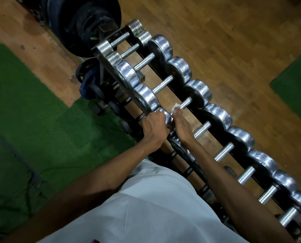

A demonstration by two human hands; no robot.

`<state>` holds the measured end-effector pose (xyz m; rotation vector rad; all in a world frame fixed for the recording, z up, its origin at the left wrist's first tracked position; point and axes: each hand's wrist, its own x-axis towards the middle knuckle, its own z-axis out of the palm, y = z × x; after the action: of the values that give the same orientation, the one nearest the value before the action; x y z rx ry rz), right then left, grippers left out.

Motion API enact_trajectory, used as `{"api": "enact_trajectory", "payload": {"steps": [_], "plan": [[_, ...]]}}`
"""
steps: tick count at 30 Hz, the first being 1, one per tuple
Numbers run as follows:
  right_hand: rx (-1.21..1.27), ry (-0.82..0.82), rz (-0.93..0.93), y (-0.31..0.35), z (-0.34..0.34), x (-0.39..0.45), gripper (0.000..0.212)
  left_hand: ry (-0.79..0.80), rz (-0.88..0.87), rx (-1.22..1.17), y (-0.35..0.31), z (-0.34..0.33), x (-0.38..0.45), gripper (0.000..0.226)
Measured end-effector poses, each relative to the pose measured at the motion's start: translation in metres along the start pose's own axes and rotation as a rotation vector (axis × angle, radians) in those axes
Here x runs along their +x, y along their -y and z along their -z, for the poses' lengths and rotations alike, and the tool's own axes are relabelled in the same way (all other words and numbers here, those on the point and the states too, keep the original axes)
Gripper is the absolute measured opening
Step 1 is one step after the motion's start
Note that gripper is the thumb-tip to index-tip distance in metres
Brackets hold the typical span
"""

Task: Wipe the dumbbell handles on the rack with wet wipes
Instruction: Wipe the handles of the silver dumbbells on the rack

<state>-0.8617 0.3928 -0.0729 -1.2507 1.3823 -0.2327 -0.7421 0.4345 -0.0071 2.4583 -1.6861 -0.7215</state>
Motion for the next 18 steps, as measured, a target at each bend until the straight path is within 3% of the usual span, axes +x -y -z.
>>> {"api": "enact_trajectory", "payload": {"steps": [6, 9, 10, 11, 13, 18], "plan": [[0.084, -0.113, -0.109, 0.022, -0.002, 0.036, 0.089, -0.017, -0.009, -0.005, 0.006, -0.005, 0.001, 0.037], [0.518, -0.163, -0.316, 0.017, 0.01, 0.07, 0.117, -0.022, -0.007, -0.003, 0.007, -0.007, 0.003, 0.04], [0.688, -0.149, -0.326, 0.018, 0.017, 0.071, 0.107, -0.024, -0.005, -0.001, 0.007, -0.007, 0.004, 0.041], [0.834, -0.168, -0.327, 0.019, 0.022, 0.072, 0.084, -0.028, -0.007, 0.005, 0.007, -0.007, 0.004, 0.042], [0.969, -0.22, -0.356, 0.015, 0.028, 0.074, 0.05, -0.034, -0.011, 0.02, 0.007, -0.008, 0.004, 0.044], [0.894, -0.135, -0.452, 0.0, 0.018, 0.068, 0.073, -0.027, 0.008, 0.032, 0.005, -0.01, 0.003, 0.037]]}}
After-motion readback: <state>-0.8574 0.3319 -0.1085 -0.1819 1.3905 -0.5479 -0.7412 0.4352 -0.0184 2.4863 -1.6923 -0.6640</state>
